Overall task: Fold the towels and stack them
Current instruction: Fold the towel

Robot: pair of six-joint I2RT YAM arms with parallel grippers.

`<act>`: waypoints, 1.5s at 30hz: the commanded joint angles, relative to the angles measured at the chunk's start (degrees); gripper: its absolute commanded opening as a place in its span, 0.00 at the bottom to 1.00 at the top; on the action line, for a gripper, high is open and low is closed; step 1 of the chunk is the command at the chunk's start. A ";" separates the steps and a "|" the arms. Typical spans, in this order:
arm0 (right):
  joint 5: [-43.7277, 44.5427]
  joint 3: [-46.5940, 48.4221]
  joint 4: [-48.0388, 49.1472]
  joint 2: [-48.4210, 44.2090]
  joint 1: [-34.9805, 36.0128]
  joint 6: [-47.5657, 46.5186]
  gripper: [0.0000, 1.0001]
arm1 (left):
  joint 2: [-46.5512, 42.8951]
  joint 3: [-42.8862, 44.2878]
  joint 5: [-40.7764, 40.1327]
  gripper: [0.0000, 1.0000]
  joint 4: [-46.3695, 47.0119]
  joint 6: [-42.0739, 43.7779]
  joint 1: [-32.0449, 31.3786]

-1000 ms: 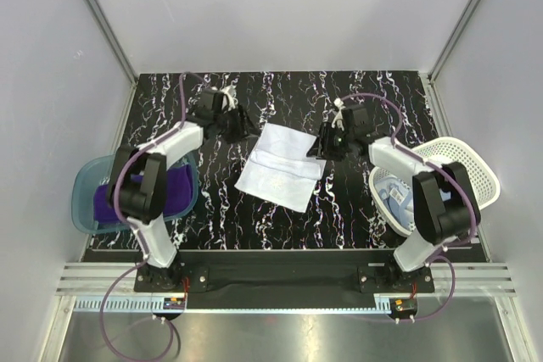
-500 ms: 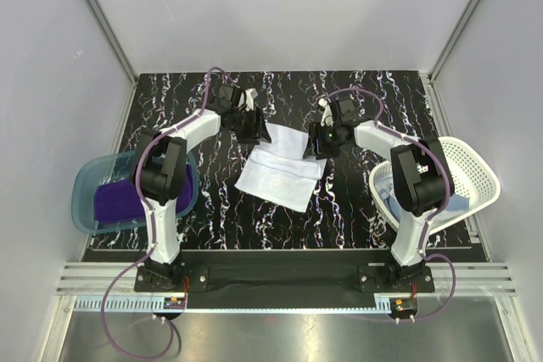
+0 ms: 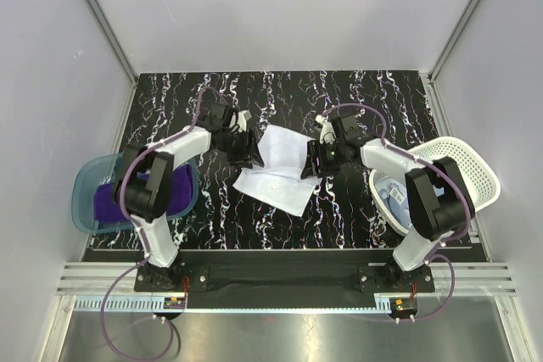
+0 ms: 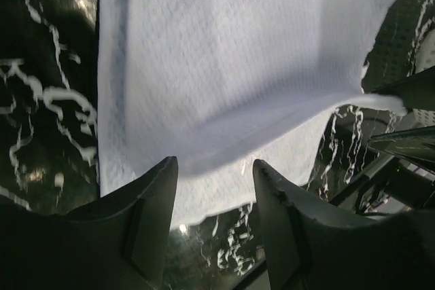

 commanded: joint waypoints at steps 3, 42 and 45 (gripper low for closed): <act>-3.47 -4.61 1.72 -5.62 1.29 0.95 0.57 | -9.57 -3.46 -7.16 0.52 -1.83 1.52 -0.14; 27.18 14.31 -15.52 2.03 1.65 22.82 0.43 | -9.32 -7.87 -13.67 0.42 8.19 -13.78 -0.57; 29.30 6.05 -10.33 -2.37 1.91 27.93 0.43 | -6.33 -5.41 -15.86 0.39 5.91 -13.34 -1.54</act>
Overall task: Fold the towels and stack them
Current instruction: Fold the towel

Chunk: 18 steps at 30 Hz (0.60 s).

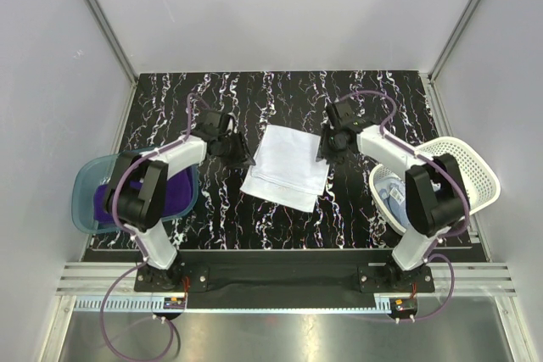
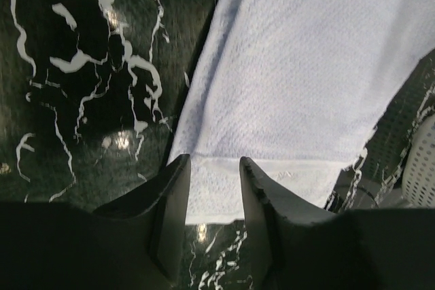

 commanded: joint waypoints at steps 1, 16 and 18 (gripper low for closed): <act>1.81 -7.40 2.38 -5.17 0.40 11.91 0.43 | 2.59 4.47 -3.80 0.38 -0.76 0.87 -1.26; 0.58 -20.24 11.87 -6.14 0.58 12.72 0.41 | 7.43 6.68 -12.15 0.32 -3.93 2.19 -5.21; 0.58 -21.55 13.36 -5.96 0.75 12.36 0.41 | 7.78 6.94 -12.42 0.31 -4.10 2.10 -5.48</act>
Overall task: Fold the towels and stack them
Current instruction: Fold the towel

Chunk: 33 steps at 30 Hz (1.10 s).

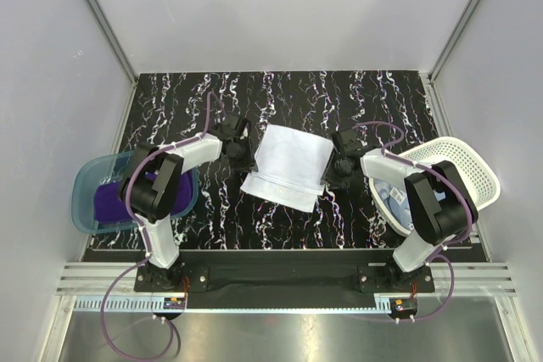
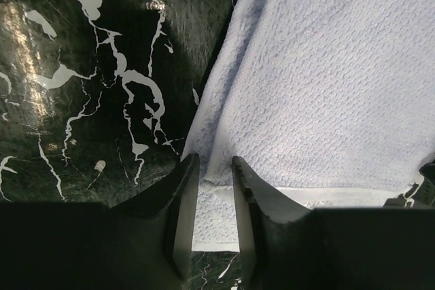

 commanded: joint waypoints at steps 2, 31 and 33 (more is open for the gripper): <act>-0.74 -2.78 4.93 -0.96 0.60 -0.18 0.40 | 1.38 2.22 -3.65 0.25 -0.56 1.03 -0.63; 2.25 -5.16 3.71 -2.90 4.91 3.51 0.31 | -2.22 2.57 -4.89 0.22 -4.87 0.06 -2.39; 2.25 -5.51 4.32 -2.72 5.08 3.68 0.27 | -2.31 2.49 -4.62 0.22 -4.87 0.06 -2.47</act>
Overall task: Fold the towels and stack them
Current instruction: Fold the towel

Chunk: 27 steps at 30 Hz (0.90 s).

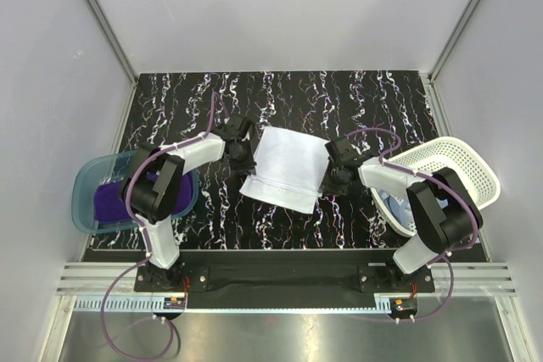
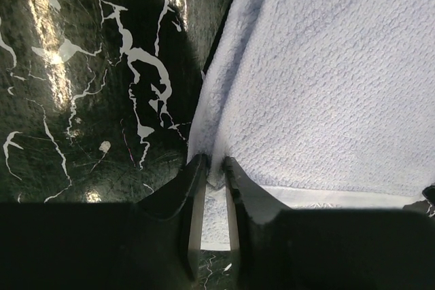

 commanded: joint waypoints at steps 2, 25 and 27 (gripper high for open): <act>1.72 -1.12 2.27 0.95 0.91 1.04 0.19 | -2.66 0.80 -0.86 0.22 -0.17 0.17 -0.46; 2.43 4.59 -2.12 -2.21 1.00 -4.32 0.00 | -3.10 6.69 0.10 0.00 -7.55 1.31 -0.55; 2.51 4.77 -2.21 -2.56 1.00 -4.50 0.00 | -3.01 7.57 0.46 0.07 -8.17 1.49 -0.46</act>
